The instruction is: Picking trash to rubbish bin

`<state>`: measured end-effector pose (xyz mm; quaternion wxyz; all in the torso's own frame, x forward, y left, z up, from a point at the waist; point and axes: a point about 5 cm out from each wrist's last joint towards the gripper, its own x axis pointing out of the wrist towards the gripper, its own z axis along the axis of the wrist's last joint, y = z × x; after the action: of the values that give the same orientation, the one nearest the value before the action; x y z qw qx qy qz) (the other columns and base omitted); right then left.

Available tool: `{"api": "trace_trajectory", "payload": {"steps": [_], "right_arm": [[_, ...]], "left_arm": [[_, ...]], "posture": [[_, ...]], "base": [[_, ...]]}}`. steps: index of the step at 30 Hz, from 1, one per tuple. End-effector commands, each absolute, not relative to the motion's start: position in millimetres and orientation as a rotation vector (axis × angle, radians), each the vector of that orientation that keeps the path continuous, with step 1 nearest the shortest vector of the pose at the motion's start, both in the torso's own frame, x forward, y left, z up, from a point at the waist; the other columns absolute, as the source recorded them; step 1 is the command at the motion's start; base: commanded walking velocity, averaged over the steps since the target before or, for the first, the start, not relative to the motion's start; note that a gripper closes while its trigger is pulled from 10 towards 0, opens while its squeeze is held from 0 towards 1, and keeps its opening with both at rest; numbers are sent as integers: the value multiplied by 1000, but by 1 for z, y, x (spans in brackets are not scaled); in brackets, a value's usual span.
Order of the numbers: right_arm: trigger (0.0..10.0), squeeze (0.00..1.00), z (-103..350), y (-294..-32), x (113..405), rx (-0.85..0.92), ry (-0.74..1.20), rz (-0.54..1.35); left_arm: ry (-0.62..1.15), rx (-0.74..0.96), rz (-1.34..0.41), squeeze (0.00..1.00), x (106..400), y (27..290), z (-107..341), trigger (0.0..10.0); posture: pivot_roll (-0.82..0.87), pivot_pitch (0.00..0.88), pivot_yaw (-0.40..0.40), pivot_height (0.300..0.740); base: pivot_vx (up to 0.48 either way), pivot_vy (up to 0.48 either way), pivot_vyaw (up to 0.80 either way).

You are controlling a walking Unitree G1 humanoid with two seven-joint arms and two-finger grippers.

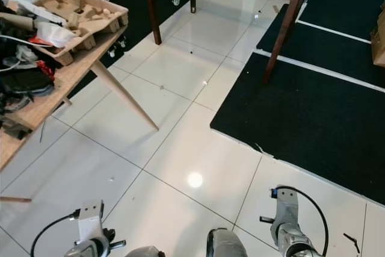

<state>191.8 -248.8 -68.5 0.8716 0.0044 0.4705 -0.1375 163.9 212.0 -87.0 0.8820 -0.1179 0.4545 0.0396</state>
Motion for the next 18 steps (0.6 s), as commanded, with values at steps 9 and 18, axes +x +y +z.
{"api": "trace_trajectory", "payload": {"steps": [9, 18], "right_arm": [[10000, 0, -70, -246, 190, 14, 993, -289], [10000, 0, -69, -245, 192, 23, 986, -293]], "left_arm": [[986, -268, 60, 0, 154, 205, -92, 10000], [991, -267, 53, 0, 153, 203, -93, 10000]], "posture": [[68, 133, 8, 740], [68, 135, 7, 740]], "base": [[284, 0, 0], [309, 0, -168]]}}
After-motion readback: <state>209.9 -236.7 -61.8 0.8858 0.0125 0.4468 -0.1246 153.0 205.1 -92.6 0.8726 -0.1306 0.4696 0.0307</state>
